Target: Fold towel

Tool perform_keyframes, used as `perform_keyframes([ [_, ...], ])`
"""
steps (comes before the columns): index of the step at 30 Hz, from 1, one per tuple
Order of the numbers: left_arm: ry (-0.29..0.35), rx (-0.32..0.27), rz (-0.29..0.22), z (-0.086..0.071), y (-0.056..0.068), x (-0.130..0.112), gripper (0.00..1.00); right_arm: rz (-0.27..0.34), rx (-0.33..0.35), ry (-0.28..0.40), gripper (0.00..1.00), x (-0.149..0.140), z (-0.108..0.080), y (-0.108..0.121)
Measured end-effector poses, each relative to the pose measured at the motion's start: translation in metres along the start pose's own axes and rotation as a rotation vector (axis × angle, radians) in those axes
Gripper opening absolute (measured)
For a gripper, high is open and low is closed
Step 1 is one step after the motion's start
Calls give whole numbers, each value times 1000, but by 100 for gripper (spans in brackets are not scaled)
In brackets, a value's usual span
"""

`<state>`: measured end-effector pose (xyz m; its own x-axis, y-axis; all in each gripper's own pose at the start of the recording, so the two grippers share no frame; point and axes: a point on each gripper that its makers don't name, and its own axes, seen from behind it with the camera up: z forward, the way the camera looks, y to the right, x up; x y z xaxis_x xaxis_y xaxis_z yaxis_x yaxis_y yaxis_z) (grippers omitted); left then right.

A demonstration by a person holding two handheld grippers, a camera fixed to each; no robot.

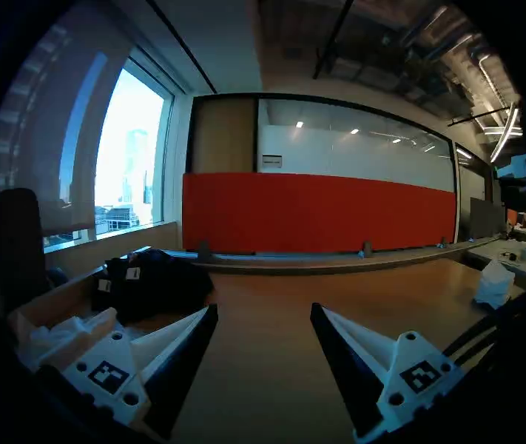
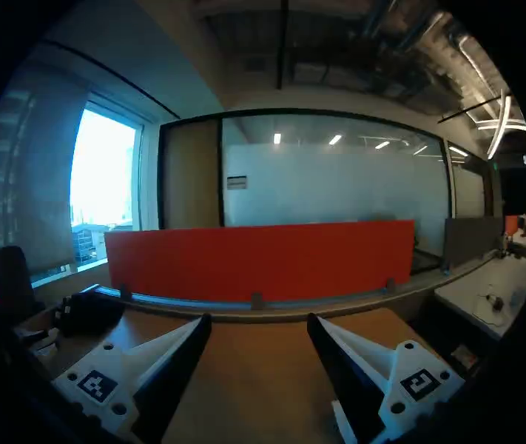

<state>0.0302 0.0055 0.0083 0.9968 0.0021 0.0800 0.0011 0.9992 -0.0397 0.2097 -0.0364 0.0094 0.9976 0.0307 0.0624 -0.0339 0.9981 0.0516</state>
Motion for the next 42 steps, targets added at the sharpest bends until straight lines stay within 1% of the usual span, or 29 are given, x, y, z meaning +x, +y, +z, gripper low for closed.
perform_keyframes([
  [9, 17, 0, -5, 1, 1, -29, 93, -12, 9, 3, 100, -22, 4, -4],
  [15, 27, 12, 1, 3, -2, -39, 93, -20, 27, -8, 100, -38, 9, -6],
  [24, 49, 23, 17, 5, -5, -44, 93, -33, 36, -10, 100, -45, 13, -10],
  [30, 53, 32, 25, 4, -5, -47, 93, -29, 38, -11, 100, -44, 13, -11],
  [33, 64, 32, 27, 2, -5, -45, 93, -29, 38, -10, 100, -43, 13, -10],
  [42, 68, 30, 29, 2, -4, -44, 93, -21, 44, -5, 100, -44, 13, -7],
])
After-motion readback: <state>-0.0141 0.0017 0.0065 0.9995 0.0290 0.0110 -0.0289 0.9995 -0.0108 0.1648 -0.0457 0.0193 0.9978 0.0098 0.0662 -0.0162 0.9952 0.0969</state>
